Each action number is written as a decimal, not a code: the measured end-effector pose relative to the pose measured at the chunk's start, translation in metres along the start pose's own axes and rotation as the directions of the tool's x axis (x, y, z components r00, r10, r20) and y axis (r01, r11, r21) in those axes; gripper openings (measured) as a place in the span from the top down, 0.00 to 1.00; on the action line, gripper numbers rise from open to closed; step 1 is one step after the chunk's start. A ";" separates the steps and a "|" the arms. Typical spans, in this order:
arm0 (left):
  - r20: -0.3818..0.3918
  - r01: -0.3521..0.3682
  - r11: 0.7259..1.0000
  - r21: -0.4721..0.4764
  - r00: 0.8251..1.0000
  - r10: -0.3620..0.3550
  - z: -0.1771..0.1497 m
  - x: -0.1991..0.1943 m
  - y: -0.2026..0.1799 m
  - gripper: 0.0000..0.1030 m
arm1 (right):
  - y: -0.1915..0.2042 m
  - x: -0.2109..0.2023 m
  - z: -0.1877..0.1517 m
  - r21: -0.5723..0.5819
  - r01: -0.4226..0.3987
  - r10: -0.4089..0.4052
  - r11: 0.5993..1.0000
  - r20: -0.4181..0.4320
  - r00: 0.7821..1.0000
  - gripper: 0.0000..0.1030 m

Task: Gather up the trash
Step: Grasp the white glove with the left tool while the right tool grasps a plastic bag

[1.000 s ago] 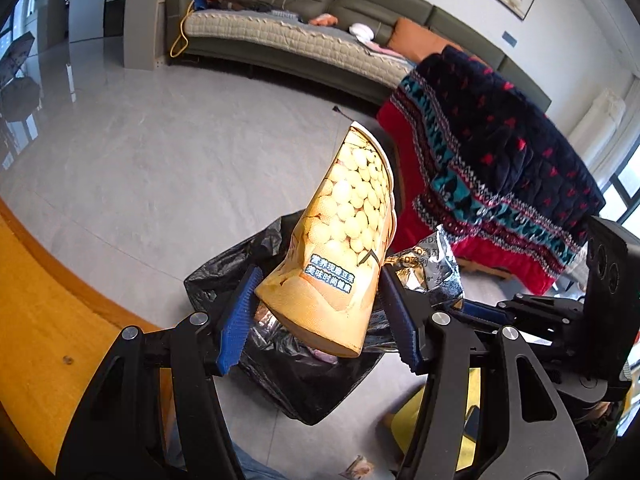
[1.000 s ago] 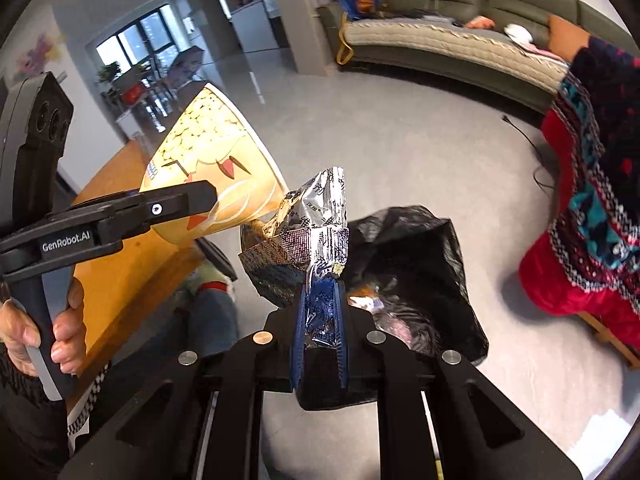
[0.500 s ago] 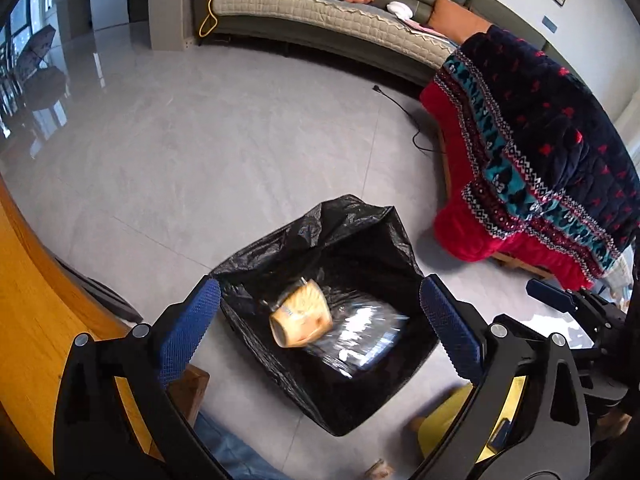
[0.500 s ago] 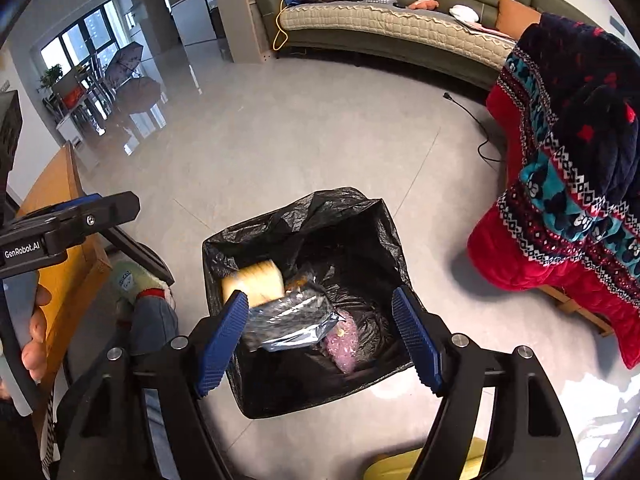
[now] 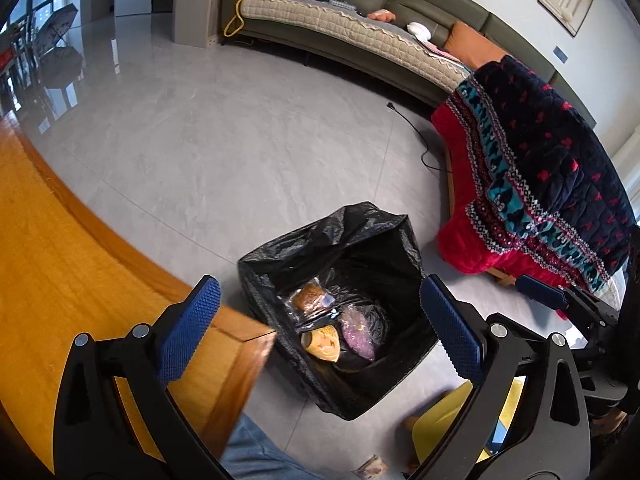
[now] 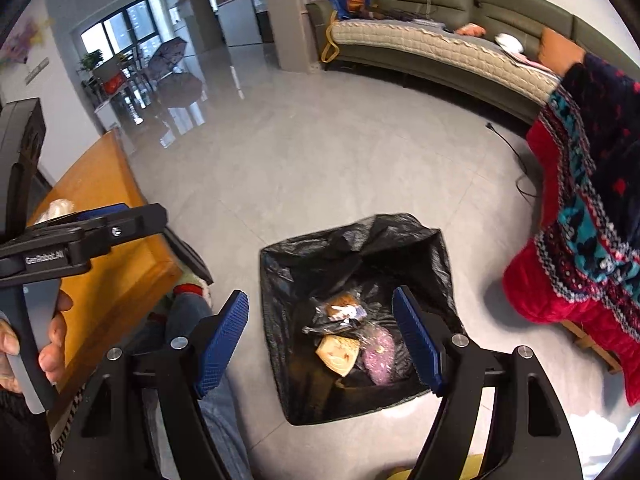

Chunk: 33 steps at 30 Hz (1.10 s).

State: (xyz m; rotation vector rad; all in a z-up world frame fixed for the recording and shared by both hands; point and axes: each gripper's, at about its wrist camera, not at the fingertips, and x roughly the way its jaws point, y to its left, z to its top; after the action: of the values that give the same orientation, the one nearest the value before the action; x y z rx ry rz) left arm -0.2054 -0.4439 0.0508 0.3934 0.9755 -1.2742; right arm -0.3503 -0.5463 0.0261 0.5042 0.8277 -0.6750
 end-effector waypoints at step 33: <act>-0.049 -0.496 0.694 -0.521 0.830 0.556 -0.122 -0.185 0.360 0.28 | 0.408 0.069 0.035 -0.524 -0.497 0.421 0.692 -0.267 0.867 0.36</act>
State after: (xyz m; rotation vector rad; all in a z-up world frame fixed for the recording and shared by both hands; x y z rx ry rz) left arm 0.0824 -0.1344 0.0357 0.1535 0.9704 -0.4650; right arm -0.0071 -0.3133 0.0509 0.1754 0.9294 0.1013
